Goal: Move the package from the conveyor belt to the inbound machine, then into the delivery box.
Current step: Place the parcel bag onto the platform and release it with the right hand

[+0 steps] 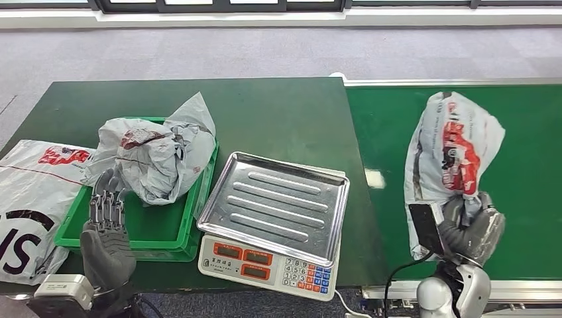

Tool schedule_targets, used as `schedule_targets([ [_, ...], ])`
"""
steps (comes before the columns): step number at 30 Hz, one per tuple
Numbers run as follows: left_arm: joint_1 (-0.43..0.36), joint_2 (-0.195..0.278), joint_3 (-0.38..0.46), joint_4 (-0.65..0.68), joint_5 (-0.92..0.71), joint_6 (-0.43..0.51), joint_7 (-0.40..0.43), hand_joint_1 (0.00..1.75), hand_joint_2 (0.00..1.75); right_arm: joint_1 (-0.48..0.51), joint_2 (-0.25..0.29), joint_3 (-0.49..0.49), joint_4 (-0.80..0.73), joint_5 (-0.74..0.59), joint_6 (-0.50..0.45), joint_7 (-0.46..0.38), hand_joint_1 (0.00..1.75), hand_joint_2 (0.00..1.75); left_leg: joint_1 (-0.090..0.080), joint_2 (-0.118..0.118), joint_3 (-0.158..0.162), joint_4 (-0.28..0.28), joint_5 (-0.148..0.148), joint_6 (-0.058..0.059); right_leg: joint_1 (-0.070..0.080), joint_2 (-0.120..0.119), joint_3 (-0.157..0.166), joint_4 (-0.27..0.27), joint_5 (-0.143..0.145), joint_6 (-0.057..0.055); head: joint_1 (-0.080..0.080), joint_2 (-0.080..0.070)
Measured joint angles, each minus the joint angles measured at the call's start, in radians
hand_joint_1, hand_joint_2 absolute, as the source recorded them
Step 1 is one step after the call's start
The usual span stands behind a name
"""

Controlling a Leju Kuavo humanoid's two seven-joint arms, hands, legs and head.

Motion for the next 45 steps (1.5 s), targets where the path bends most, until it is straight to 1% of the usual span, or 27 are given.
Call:
schedule_targets([
  [3, 0.0, -0.002, 0.0, 0.0, 0.001, 0.004, -0.003, 0.0, 0.0, 0.01, 0.025, -0.005, -0.084, -0.022, -0.031, -0.032, 1.75, 1.75, 0.0, 0.0, 0.0, 0.0, 0.0, 0.0, 0.0, 0.0, 0.0, 0.0, 0.0, 0.0, 0.0, 0.0],
  [6, 0.0, -0.003, 0.0, 0.0, 0.001, 0.004, -0.003, 0.0, 0.0, 0.018, 0.039, -0.009, -0.128, -0.031, -0.035, -0.04, 1.75, 1.75, 0.0, 0.0, 0.0, 0.0, 0.0, 0.0, 0.0, 0.0, 0.0, 0.0, 0.0, 0.0, 0.0, 0.0],
  [7, 0.0, -0.003, 0.0, 0.0, 0.002, 0.005, -0.004, 0.0, 0.0, 0.021, 0.042, -0.009, -0.138, -0.044, -0.045, -0.055, 1.75, 1.75, 0.0, 0.0, 0.0, 0.0, 0.0, 0.0, 0.0, 0.0, 0.001, 0.0, 0.0, 0.0, 0.0, 0.0],
  [9, 0.0, -0.003, 0.0, 0.001, 0.007, 0.009, -0.006, 0.0, 0.0, 0.024, 0.051, -0.01, -0.159, -0.1, -0.083, -0.127, 1.75, 1.75, 0.0, 0.0, 0.0, 0.0, 0.0, 0.0, 0.0, 0.0, 0.001, 0.0, 0.0, 0.0, 0.0, 0.0],
  [11, 0.0, -0.003, 0.0, 0.002, 0.014, 0.016, -0.01, 0.0, 0.0, 0.025, 0.068, -0.011, -0.191, -0.173, -0.122, -0.229, 1.75, 1.75, 0.0, 0.0, 0.001, 0.0, 0.0, 0.0, 0.0, 0.0, 0.001, 0.0, 0.0, 0.0, 0.0, 0.0],
  [13, -0.001, -0.003, 0.0, 0.004, 0.018, 0.021, -0.014, 0.0, 0.0, 0.023, 0.083, -0.008, -0.223, -0.22, -0.134, -0.287, 1.75, 1.75, 0.0, 0.0, 0.001, 0.0, 0.0, 0.0, 0.0, 0.0, 0.001, 0.0, 0.0, 0.0, 0.0, 0.0],
  [16, -0.003, -0.003, 0.0, 0.01, 0.026, 0.023, -0.019, 0.0, 0.0, 0.012, 0.091, 0.014, -0.242, -0.254, -0.096, -0.287, 1.75, 1.75, 0.0, 0.0, -0.002, 0.0, 0.0, 0.0, 0.0, 0.0, 0.001, 0.0, 0.0, 0.0, 0.0, 0.0],
  [18, -0.01, -0.003, 0.0, 0.017, 0.032, 0.014, -0.02, 0.0, 0.0, -0.017, 0.091, 0.046, -0.226, -0.266, -0.016, -0.262, 1.75, 1.75, 0.0, 0.001, -0.006, -0.001, 0.0, 0.0, 0.0, 0.0, 0.001, 0.0, 0.0, 0.0, 0.0, 0.0],
  [21, -0.038, -0.002, -0.002, 0.041, 0.038, -0.009, -0.019, 0.0, 0.0, -0.104, 0.088, 0.116, -0.117, -0.279, 0.139, -0.225, 1.75, 1.75, 0.0, 0.004, -0.006, -0.001, 0.0, 0.0, 0.0, 0.002, 0.001, 0.0, 0.0, -0.001, 0.0, 0.0],
  [22, -0.046, -0.002, -0.004, 0.052, 0.04, -0.015, -0.018, 0.0, 0.0, -0.137, 0.088, 0.143, -0.059, -0.281, 0.177, -0.225, 1.75, 1.75, 0.0, 0.004, -0.004, -0.001, 0.001, 0.0, 0.0, 0.003, 0.001, 0.0, 0.001, -0.001, 0.0, 0.0],
  [24, -0.059, 0.0, -0.01, 0.075, 0.045, -0.024, -0.016, 0.0, 0.0, -0.197, 0.088, 0.199, 0.065, -0.282, 0.217, -0.238, 1.75, 1.75, 0.0, 0.003, -0.001, -0.001, 0.005, 0.0, 0.0, 0.002, 0.0, 0.0, 0.004, -0.001, 0.0, 0.0],
  [26, -0.067, 0.001, -0.016, 0.093, 0.048, -0.029, -0.017, 0.0, 0.0, -0.237, 0.09, 0.249, 0.163, -0.281, 0.228, -0.253, 1.75, 1.75, 0.0, 0.0, 0.0, -0.001, 0.007, 0.0, 0.001, 0.0, -0.001, 0.0, 0.005, -0.001, 0.0, 0.0],
  [30, -0.077, 0.003, -0.022, 0.114, 0.052, -0.036, -0.017, 0.0, 0.0, -0.272, 0.098, 0.3, 0.266, -0.282, 0.246, -0.262, 1.75, 1.75, 0.001, -0.003, -0.003, -0.001, 0.007, -0.001, 0.001, -0.001, -0.002, 0.001, 0.005, -0.001, 0.0, 0.0],
  [33, -0.108, 0.007, -0.025, 0.141, 0.06, -0.054, -0.013, 0.0, 0.0, -0.328, 0.11, 0.363, 0.396, -0.295, 0.299, -0.256, 1.75, 1.75, 0.001, 0.002, -0.003, -0.001, 0.006, -0.001, 0.001, 0.002, -0.004, 0.001, 0.006, -0.002, 0.0, 0.0],
  [36, -0.127, 0.01, -0.03, 0.16, 0.07, -0.064, -0.01, 0.0, 0.0, -0.353, 0.129, 0.431, 0.497, -0.316, 0.343, -0.244, 1.75, 1.75, 0.001, 0.001, -0.003, -0.001, 0.007, -0.001, 0.001, 0.001, -0.005, 0.001, 0.006, -0.002, 0.0, 0.0],
  [40, -0.14, 0.013, -0.031, 0.177, 0.078, -0.065, -0.009, 0.0, 0.0, -0.387, 0.14, 0.47, 0.592, -0.344, 0.364, -0.224, 1.75, 1.75, 0.001, -0.001, -0.004, -0.001, 0.007, -0.001, 0.001, -0.001, -0.005, 0.001, 0.006, -0.002, 0.0, 0.0],
  [45, -0.154, 0.014, -0.031, 0.191, 0.082, -0.06, -0.009, 0.0, 0.0, -0.415, 0.142, 0.499, 0.663, -0.353, 0.382, -0.199, 1.75, 1.75, 0.0, -0.001, -0.004, -0.001, 0.007, -0.001, 0.0, -0.001, -0.005, 0.001, 0.006, -0.002, 0.0, 0.0],
])
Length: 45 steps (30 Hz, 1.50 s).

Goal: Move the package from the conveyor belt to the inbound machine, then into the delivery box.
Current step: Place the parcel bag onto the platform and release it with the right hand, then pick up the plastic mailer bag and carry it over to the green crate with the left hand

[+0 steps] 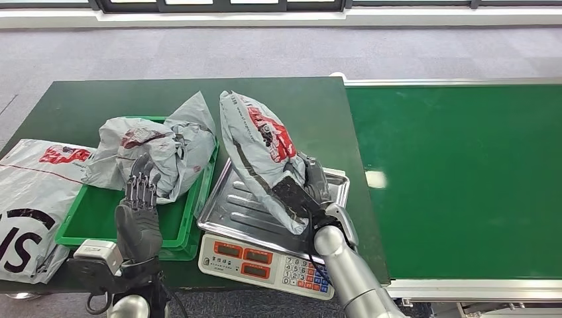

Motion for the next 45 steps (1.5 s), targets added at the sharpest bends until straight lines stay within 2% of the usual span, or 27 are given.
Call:
schedule_targets([
  [4, -0.005, 0.001, 0.0, 0.006, 0.002, 0.003, 0.0, 0.0, 0.0, -0.02, 0.0, 0.016, 0.038, -0.001, 0.017, 0.02, 1.72, 1.75, 0.0, 0.0, 0.0, 0.0, 0.0, 0.0, 0.0, 0.0, 0.0, 0.0, 0.0, 0.0, 0.0, 0.0],
  [5, -0.005, 0.001, 0.0, 0.006, 0.002, 0.004, 0.0, 0.0, 0.0, -0.023, 0.0, 0.019, 0.045, -0.001, 0.022, 0.023, 1.46, 1.75, 0.0, 0.0, 0.0, 0.0, 0.0, 0.0, 0.0, 0.0, 0.0, 0.0, 0.0, 0.0, 0.0, 0.0],
  [8, -0.006, 0.001, 0.0, 0.007, 0.0, 0.004, 0.0, 0.0, 0.0, -0.034, 0.0, 0.03, 0.066, -0.001, 0.025, 0.041, 0.18, 1.75, 0.0, 0.0, 0.0, 0.0, 0.0, 0.0, 0.0, 0.0, 0.0, 0.0, 0.0, 0.0, 0.0, 0.0],
  [9, -0.006, 0.001, 0.0, 0.007, 0.0, 0.004, 0.001, 0.0, 0.0, -0.036, 0.0, 0.034, 0.072, 0.001, 0.02, 0.051, 0.0, 1.75, 0.0, 0.0, 0.0, 0.0, 0.0, 0.0, 0.0, 0.0, 0.0, 0.0, 0.0, 0.0, 0.0, 0.0],
  [17, -0.005, 0.002, 0.0, 0.0, -0.018, 0.018, 0.002, 0.0, 0.0, -0.032, -0.006, 0.049, 0.075, 0.027, -0.036, 0.109, 0.0, 1.75, 0.0, 0.0, 0.0, 0.0, 0.0, 0.0, 0.0, 0.0, 0.0, 0.0, 0.0, 0.0, 0.0, 0.0],
  [33, 0.016, 0.003, -0.023, -0.041, -0.077, 0.222, 0.0, 0.0, 0.0, 0.13, -0.08, 0.052, -0.328, -0.044, -0.007, 0.096, 0.0, 1.75, 0.0, 0.0, 0.0, 0.0, -0.001, 0.0, 0.0, 0.0, -0.001, 0.0, 0.0, 0.0, 0.0, 0.0],
  [45, 0.015, 0.009, -0.069, -0.041, -0.105, 0.238, 0.011, 0.0, 0.0, 0.158, -0.094, 0.051, -0.418, -0.052, -0.001, 0.095, 0.0, 1.75, 0.0, 0.0, 0.0, 0.0, -0.001, 0.0, 0.0, 0.0, -0.001, 0.0, 0.0, 0.0, 0.0, 0.0],
])
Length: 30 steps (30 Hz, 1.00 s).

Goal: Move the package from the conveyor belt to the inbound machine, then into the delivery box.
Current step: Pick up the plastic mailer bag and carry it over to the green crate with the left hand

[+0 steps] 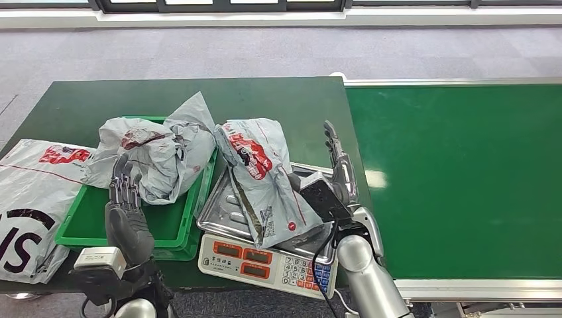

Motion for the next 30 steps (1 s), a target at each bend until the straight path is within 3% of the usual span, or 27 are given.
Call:
schedule_targets([
  [2, -0.003, 0.002, -0.007, 0.001, -0.028, -0.004, 0.003, 0.0, 0.0, 0.002, -0.001, 0.0, -0.006, -0.001, 0.002, -0.005, 0.0, 1.75, 0.0, 0.0, 0.0, 0.0, 0.0, 0.0, 0.0, 0.0, 0.0, 0.0, 0.0, 0.0, 0.0, 0.0],
  [4, -0.015, 0.007, -0.024, 0.006, -0.102, -0.013, 0.023, 0.0, 0.87, 0.007, -0.001, 0.0, -0.021, -0.005, -0.005, -0.03, 0.0, 1.75, 0.0, 0.0, 0.0, 0.0, 0.0, 0.0, 0.0, 0.0, -0.001, 0.0, 0.0, 0.0, 0.0, 0.0],
  [6, -0.052, 0.014, -0.048, 0.03, -0.206, -0.046, 0.072, 0.0, 1.75, 0.022, 0.0, 0.0, -0.06, -0.009, -0.061, -0.106, 0.0, 1.75, 0.0, -0.002, 0.0, 0.001, 0.0, 0.001, 0.0, -0.002, -0.001, 0.0, 0.0, 0.0, 0.0, 0.0],
  [9, -0.216, 0.023, -0.1, 0.196, -0.352, -0.133, 0.133, 0.0, 1.75, 0.078, -0.001, 0.027, -0.215, 0.04, -0.334, -0.298, 0.0, 1.75, -0.001, -0.01, -0.003, 0.002, 0.004, 0.002, 0.0, -0.011, -0.002, 0.0, 0.0, 0.0, 0.0, 0.0],
  [11, -0.367, 0.014, -0.136, 0.391, -0.396, -0.151, 0.113, 0.0, 1.75, 0.116, -0.001, 0.065, -0.323, 0.077, -0.502, -0.367, 0.0, 1.75, -0.001, -0.012, -0.004, 0.002, 0.005, 0.001, -0.001, -0.012, 0.0, 0.0, 0.001, 0.0, 0.0, 0.0],
  [12, -0.43, 0.005, -0.153, 0.485, -0.405, -0.148, 0.096, 0.0, 1.75, 0.13, -0.001, 0.08, -0.359, 0.076, -0.535, -0.375, 0.0, 1.75, -0.001, -0.009, -0.003, 0.001, 0.005, 0.001, -0.001, -0.01, 0.0, 0.0, 0.002, 0.0, 0.0, 0.0],
  [15, -0.563, -0.033, -0.203, 0.699, -0.437, -0.142, 0.084, 0.0, 1.75, 0.155, -0.003, 0.093, -0.421, 0.044, -0.527, -0.376, 0.0, 1.75, -0.002, -0.003, -0.003, 0.002, 0.005, 0.001, -0.002, -0.004, -0.002, 0.0, 0.005, 0.002, 0.0, 0.0],
  [18, -0.645, -0.065, -0.252, 0.845, -0.462, -0.142, 0.103, 0.0, 1.75, 0.165, -0.005, 0.1, -0.458, 0.029, -0.522, -0.377, 0.0, 1.75, -0.002, -0.003, -0.004, 0.002, 0.005, 0.002, -0.003, -0.003, -0.002, 0.0, 0.006, 0.004, 0.0, 0.0],
  [30, -0.732, -0.105, -0.32, 1.056, -0.468, -0.147, 0.118, 0.0, 1.75, 0.18, -0.014, 0.11, -0.509, 0.027, -0.519, -0.377, 0.0, 1.75, -0.002, -0.003, -0.004, 0.001, 0.005, 0.002, -0.002, -0.003, -0.004, 0.0, 0.005, 0.003, 0.0, 0.0],
])
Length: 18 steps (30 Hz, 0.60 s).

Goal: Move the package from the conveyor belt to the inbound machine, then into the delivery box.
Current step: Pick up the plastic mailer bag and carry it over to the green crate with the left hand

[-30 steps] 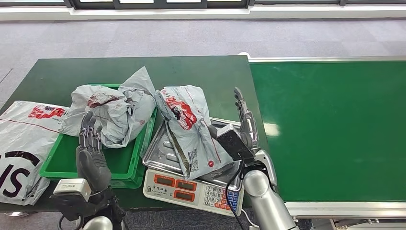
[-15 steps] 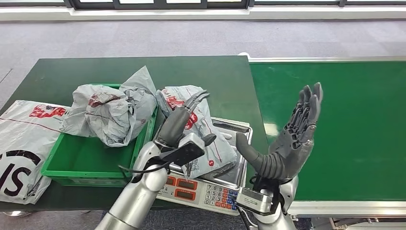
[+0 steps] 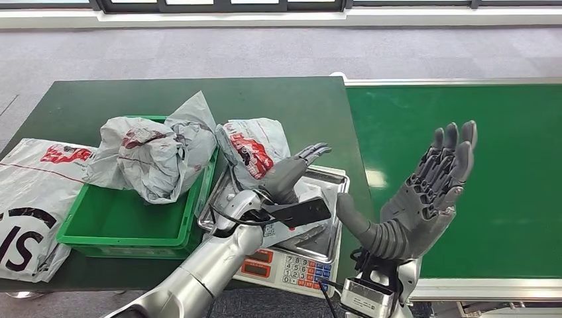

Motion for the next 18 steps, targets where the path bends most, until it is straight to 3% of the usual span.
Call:
schedule_targets([
  [4, -0.022, -0.004, -0.042, 0.074, -0.026, -0.014, 0.021, 0.0, 1.75, -0.001, -0.002, 0.001, -0.001, -0.006, 0.001, 0.0, 0.0, 1.75, 0.0, 0.001, 0.0, 0.0, 0.0, 0.0, 0.0, 0.0, 0.0, 0.0, 0.0, 0.0, 0.0, 0.0],
  [9, -0.043, -0.005, -0.12, 0.17, -0.114, -0.047, 0.106, 0.0, 1.75, 0.0, -0.006, 0.001, -0.001, -0.025, 0.001, 0.0, 0.0, 1.75, 0.0, 0.001, 0.0, 0.0, 0.0, 0.0, 0.0, 0.001, 0.0, 0.0, 0.0, 0.0, 0.0, 0.0],
  [18, -0.096, -0.003, -0.219, 0.284, -0.216, 0.002, 0.241, 0.0, 1.75, 0.0, -0.021, 0.008, 0.002, -0.033, 0.001, 0.0, 0.0, 1.75, 0.0, 0.0, 0.0, 0.0, 0.0, 0.0, 0.0, 0.001, 0.001, 0.0, 0.0, 0.0, 0.0, 0.0],
])
